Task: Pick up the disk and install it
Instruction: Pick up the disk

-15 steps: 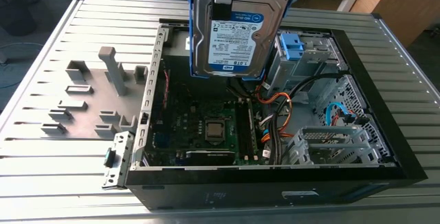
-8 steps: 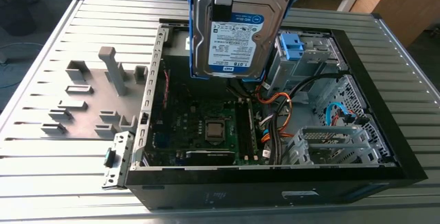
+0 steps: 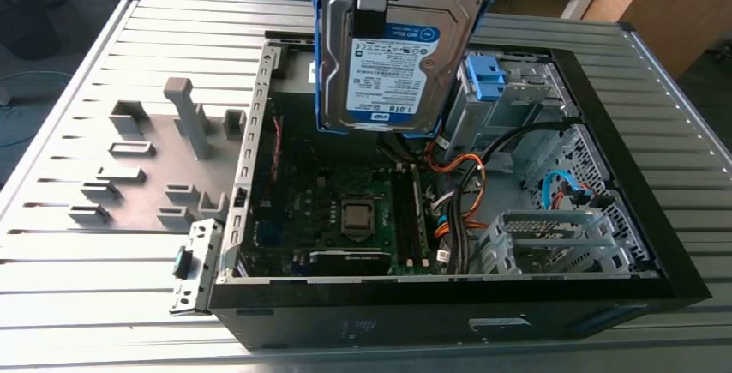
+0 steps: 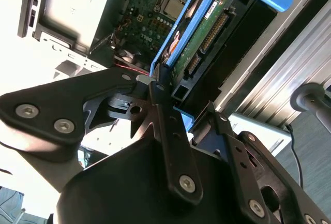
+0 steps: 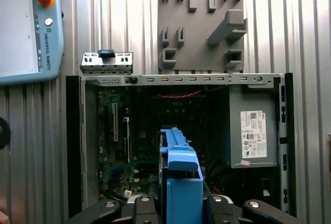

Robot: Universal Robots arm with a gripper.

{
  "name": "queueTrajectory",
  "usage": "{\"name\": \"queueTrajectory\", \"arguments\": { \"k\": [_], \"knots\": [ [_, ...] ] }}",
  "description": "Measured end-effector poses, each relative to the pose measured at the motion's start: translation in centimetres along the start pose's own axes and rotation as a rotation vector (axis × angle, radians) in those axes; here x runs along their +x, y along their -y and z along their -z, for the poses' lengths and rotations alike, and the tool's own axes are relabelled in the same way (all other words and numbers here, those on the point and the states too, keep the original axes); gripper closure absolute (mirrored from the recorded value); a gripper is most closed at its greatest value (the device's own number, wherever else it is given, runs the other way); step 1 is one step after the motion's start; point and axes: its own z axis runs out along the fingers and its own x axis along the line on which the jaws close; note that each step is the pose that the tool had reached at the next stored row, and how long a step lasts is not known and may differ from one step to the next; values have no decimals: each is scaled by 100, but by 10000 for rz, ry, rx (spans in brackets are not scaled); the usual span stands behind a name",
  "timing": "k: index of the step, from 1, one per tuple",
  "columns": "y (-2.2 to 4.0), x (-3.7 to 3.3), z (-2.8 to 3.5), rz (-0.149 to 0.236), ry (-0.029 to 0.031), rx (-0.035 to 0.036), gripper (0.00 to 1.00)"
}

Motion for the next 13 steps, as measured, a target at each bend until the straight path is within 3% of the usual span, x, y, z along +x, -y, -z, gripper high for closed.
{"name": "queueTrajectory", "arguments": {
  "k": [13],
  "knots": [
    [2,40,3,0,-1,0,64]
  ]
}}
